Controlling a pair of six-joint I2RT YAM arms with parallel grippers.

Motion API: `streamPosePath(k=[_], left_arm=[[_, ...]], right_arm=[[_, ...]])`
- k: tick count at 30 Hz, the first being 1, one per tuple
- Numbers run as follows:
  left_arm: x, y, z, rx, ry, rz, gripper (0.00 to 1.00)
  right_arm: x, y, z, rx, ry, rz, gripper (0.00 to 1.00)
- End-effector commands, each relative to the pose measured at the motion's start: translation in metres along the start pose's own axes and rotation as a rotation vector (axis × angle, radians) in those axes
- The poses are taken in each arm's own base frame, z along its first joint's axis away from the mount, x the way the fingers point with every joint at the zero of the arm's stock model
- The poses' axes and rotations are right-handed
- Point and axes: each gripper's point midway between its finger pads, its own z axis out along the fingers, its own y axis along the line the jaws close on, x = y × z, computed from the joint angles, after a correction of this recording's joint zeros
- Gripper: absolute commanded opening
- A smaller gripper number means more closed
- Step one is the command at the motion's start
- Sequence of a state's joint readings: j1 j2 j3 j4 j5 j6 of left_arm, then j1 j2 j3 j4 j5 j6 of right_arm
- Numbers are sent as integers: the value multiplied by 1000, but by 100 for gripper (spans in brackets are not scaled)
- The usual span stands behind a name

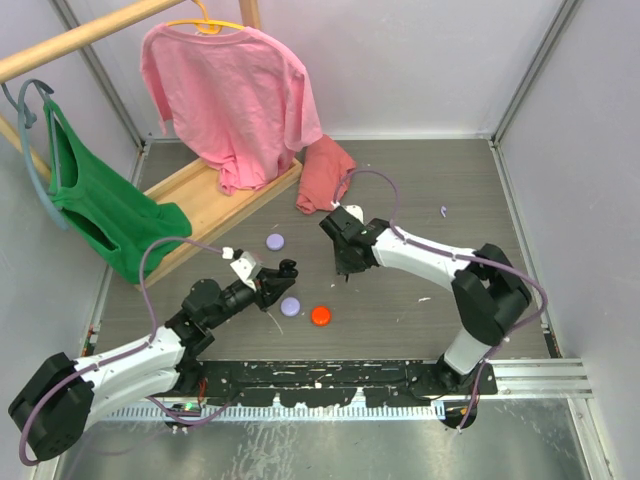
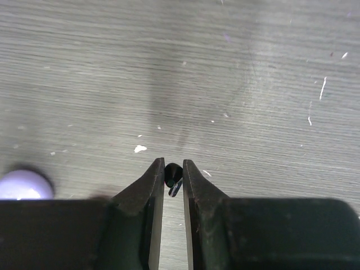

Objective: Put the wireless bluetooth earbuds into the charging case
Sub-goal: Pick up the earbud from the center of the board.

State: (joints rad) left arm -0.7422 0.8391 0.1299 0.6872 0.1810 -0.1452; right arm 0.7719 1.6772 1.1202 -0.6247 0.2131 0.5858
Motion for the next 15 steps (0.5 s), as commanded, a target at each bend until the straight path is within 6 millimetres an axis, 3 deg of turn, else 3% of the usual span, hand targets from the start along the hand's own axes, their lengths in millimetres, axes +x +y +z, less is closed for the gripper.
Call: streamPosePath(k=[1,7,15], left_arm=[[-40,-1,1,-3,-153,34,0],[-48,2,1,-19,-180,70,1],[-65,-3,5,14,-236,129,2]], right_arm=[[-44,19,-43,-78,-217,-11,15],[-70,35,-85,-160,-388,-44,16],[-104,54,-160,-331,-656,-91,16]])
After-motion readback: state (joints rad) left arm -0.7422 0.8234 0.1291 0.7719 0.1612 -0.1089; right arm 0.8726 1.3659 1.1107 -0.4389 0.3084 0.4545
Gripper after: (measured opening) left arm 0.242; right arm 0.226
